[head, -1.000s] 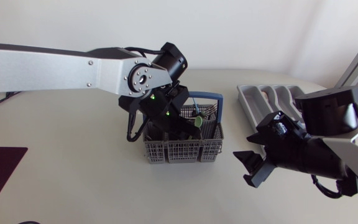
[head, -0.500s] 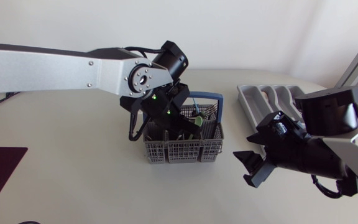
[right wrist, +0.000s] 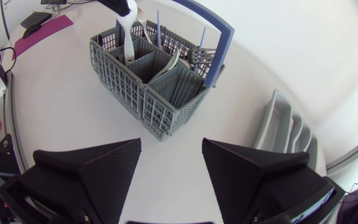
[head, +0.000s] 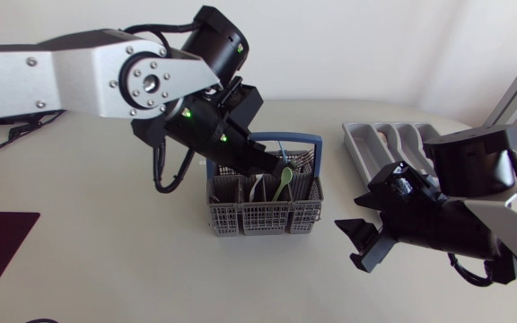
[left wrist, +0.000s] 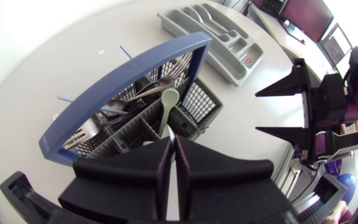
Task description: Sort the cutlery from the basket into the organizer compartments.
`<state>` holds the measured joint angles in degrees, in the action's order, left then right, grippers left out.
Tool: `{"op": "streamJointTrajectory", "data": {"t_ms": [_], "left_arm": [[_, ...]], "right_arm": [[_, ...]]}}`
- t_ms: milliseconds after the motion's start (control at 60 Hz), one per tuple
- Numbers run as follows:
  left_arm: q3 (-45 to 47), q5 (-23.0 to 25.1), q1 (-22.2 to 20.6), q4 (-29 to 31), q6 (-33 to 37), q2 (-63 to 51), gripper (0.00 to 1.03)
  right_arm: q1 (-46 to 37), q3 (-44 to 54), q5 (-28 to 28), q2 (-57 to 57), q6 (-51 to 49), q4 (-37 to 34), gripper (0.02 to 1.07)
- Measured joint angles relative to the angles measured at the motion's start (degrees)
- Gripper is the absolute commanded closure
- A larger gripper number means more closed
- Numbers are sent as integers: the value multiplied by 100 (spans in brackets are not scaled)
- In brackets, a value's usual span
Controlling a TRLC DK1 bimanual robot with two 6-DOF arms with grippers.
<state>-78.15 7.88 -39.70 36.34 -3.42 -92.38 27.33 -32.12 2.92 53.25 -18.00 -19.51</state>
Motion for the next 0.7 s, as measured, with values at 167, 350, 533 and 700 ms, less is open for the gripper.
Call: {"op": "streamJointTrajectory", "data": {"t_ms": [167, 350, 533, 700], "left_arm": [[133, 278, 26, -11, 81, 485, 100], [197, 531, 26, -157, 398, 1257, 100], [326, 988, 24, -345, 693, 1856, 100], [616, 1311, -90, -378, 962, 1871, 100]], "right_arm": [[0, 0, 87, -61, -4, -7, 28], [0, -2, 479, -474, -48, -96, 20], [81, -2, 741, -942, -181, -133, 20], [267, -11, 984, -1342, -302, -144, 18]]}}
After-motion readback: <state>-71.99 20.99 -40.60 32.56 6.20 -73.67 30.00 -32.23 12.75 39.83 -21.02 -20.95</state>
